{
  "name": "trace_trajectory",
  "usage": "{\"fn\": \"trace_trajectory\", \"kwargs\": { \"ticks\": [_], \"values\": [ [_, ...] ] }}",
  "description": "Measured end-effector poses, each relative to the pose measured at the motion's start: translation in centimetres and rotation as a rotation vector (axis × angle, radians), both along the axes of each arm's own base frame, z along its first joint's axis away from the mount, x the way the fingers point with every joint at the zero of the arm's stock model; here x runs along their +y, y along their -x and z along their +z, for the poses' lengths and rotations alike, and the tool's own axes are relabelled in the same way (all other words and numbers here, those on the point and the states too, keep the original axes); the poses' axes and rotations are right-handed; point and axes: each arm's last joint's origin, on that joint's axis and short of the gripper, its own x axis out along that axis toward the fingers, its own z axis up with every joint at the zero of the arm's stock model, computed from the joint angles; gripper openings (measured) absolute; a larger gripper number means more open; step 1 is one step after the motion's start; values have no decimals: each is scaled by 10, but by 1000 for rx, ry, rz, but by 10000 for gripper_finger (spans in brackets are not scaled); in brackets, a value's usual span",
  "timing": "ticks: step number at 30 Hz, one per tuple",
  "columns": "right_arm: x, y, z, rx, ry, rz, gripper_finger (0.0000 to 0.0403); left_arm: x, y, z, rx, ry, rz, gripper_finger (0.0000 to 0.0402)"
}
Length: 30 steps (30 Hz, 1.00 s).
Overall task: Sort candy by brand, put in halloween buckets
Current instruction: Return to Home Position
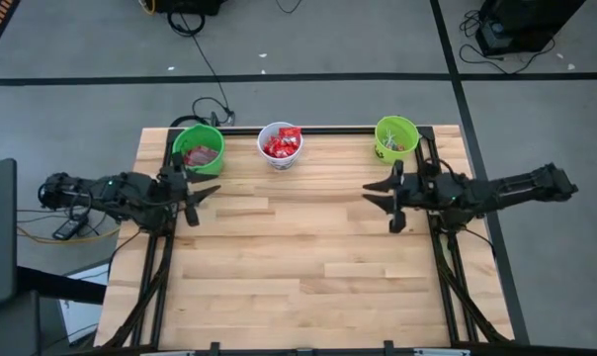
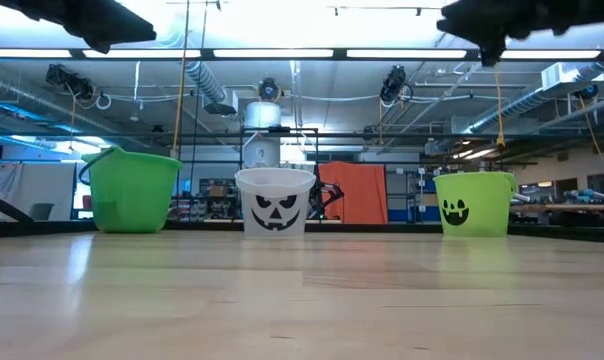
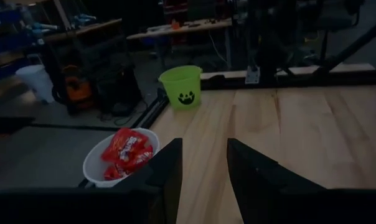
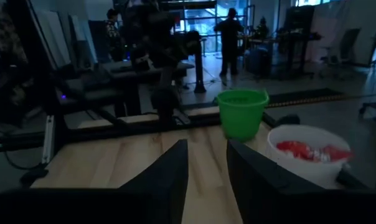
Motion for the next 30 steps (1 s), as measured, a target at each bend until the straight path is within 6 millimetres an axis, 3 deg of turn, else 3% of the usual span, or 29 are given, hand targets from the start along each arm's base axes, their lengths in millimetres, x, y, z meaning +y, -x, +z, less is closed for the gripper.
{"fn": "trace_trajectory", "kwargs": {
  "ticks": [7, 13, 22, 27, 30],
  "values": [
    [-6, 13, -36, 11, -68, -20, 97, -2, -10, -19, -37, 8, -15, 131],
    [-9, 18, -41, 4, -63, -24, 11, 1, -13, -27, -69, 13, 17, 119],
    [-10, 33, -42, 30, -75, -24, 7, 8, 16, -18, -163, 35, 54, 51],
    [-9, 36, -41, 24, -77, -1, 5, 9, 27, -30, -212, 62, 29, 11],
    [-9, 36, -41, 25, -76, 2, 3, 9, 28, -41, -218, 66, 14, 6]
  ]
}}
